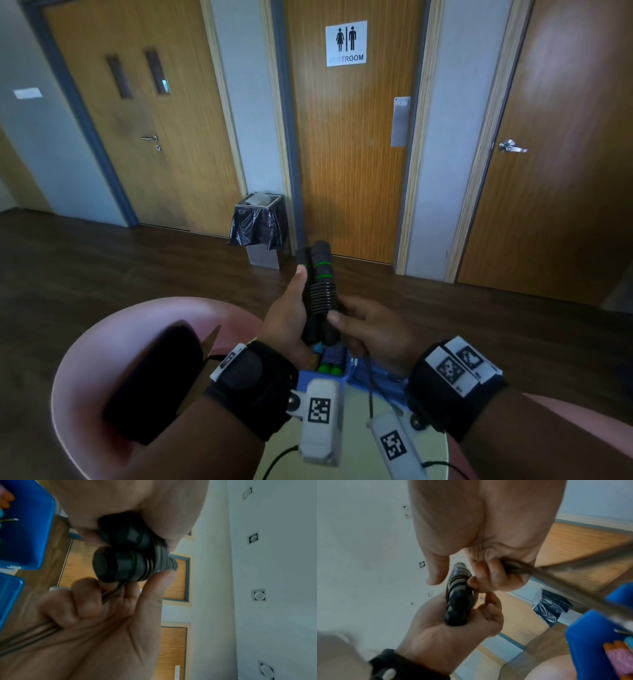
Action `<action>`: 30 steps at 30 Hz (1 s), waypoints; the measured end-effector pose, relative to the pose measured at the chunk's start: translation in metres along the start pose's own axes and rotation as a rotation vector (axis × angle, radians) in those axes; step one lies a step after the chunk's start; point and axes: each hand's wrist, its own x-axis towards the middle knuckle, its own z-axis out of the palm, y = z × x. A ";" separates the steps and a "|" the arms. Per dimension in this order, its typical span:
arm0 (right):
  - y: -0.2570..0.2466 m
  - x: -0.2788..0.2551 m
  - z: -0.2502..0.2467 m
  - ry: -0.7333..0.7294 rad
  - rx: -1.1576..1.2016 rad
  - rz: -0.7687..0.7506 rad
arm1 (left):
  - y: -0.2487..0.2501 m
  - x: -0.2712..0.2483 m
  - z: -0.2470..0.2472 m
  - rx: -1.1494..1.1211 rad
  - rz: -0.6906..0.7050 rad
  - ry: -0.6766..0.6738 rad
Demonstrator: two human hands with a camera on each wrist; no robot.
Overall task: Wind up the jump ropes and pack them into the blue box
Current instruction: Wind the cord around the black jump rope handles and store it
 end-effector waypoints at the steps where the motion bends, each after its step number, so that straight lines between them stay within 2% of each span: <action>1: 0.003 0.000 0.001 0.030 0.087 0.052 | 0.002 0.002 0.000 -0.048 0.011 0.021; 4: 0.012 -0.005 0.004 0.071 0.222 0.181 | 0.017 0.013 -0.004 -0.238 0.191 0.084; 7: 0.017 -0.013 0.009 -0.001 0.201 0.238 | 0.032 0.024 -0.014 -0.274 0.228 0.164; 11: 0.015 -0.022 0.023 -0.085 0.015 0.260 | 0.029 0.029 -0.023 -0.149 0.268 0.230; 16: 0.010 -0.028 0.033 -0.084 -0.205 0.290 | 0.020 0.029 -0.028 0.100 0.334 0.339; 18: 0.009 -0.026 0.033 -0.080 -0.260 0.332 | 0.016 0.025 -0.023 0.216 0.347 0.342; 20: 0.009 -0.025 0.033 -0.084 -0.357 0.318 | 0.013 0.023 -0.023 0.230 0.355 0.342; 23: 0.016 -0.025 0.026 -0.058 -0.606 0.196 | 0.015 0.021 -0.027 0.146 0.332 0.281; 26: 0.028 -0.025 0.004 0.019 -0.804 0.140 | 0.018 0.015 -0.031 -0.010 0.276 0.117; 28: 0.035 -0.022 -0.019 0.068 -0.992 0.150 | 0.017 0.002 -0.030 0.028 0.217 -0.036; 30: 0.040 -0.017 -0.043 0.174 -1.092 0.105 | 0.014 -0.011 -0.030 0.178 0.198 -0.167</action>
